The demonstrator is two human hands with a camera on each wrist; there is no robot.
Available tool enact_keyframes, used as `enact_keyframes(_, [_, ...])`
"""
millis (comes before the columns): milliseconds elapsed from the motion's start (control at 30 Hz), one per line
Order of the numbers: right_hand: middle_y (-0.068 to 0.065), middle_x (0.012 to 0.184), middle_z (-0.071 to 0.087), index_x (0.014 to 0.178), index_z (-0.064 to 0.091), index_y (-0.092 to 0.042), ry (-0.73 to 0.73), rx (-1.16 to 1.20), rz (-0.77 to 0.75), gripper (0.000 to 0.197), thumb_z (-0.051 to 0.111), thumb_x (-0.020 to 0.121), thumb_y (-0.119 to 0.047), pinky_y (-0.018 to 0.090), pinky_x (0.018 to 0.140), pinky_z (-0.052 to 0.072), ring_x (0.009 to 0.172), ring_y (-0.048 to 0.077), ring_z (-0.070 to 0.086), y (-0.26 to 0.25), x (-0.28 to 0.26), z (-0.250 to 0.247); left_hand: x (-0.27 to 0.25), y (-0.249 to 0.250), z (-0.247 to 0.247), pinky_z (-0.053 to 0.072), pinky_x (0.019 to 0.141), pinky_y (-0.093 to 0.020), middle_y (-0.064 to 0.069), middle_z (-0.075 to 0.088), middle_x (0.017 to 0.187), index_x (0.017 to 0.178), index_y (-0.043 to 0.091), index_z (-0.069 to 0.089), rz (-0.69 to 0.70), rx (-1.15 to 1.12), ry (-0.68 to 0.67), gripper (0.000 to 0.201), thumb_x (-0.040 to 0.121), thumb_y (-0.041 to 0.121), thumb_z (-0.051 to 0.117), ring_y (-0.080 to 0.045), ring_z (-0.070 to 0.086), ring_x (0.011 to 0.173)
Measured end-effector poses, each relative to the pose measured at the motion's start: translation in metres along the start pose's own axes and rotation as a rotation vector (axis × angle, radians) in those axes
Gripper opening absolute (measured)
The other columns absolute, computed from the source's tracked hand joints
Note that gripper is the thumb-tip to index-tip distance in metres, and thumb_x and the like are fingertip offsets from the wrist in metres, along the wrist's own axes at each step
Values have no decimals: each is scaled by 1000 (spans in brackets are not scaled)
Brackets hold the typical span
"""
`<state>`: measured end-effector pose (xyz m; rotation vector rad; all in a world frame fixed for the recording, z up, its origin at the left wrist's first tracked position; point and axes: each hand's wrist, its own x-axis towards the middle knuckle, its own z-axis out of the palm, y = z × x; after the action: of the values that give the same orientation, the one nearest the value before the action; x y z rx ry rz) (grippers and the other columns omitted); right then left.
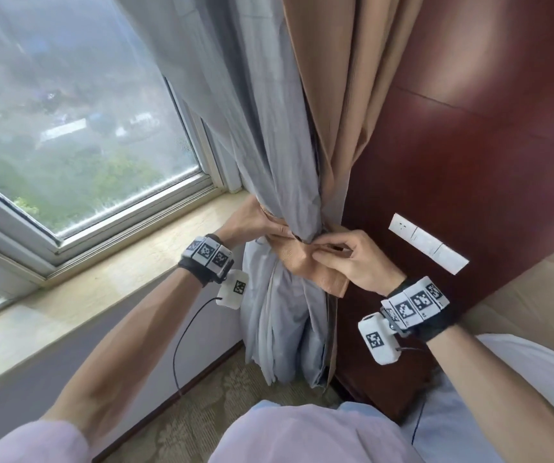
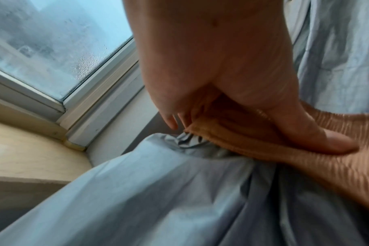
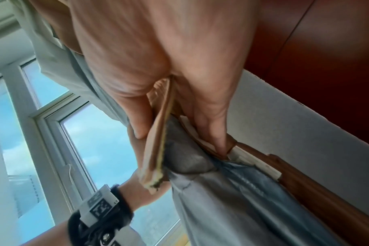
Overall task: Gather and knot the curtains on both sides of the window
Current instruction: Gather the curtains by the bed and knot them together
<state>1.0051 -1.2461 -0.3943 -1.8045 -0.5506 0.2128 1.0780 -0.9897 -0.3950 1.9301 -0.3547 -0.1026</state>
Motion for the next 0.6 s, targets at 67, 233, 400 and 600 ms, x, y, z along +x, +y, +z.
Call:
enact_keyframes(67, [-20,105,79,105,77,-29,-27,-2,0,31,74,95,0,17,98,52,106,-1,72,2,3,-1,0,-11,2,50,88,-10,13,71,110,119,17,64,48,5,74,66,64,5,98,11,67,105])
enact_keyframes(233, [-18,90,70,102,66,-21,-80,25,32,16,59,104,-6,16,87,45,89,-4,62,0,28,-10,-3,-29,0,57,103,-41,-5,73,125,133,4,58,-102,-50,135,102,54,54,99,-16,69,118])
enact_keyframes(400, [3,94,60,106,58,-13,-30,172,50,13,54,101,-23,21,82,44,89,12,55,7,43,-6,9,-29,-7,54,87,-15,1,71,112,122,6,61,-142,-28,75,80,63,48,95,9,69,97])
enact_keyframes(600, [-15,89,64,100,64,-18,-22,-51,-1,13,59,105,-8,17,85,45,85,-2,59,11,52,0,-1,-71,5,53,83,-14,-4,71,111,124,-1,62,-117,24,144,22,102,1,59,8,69,92])
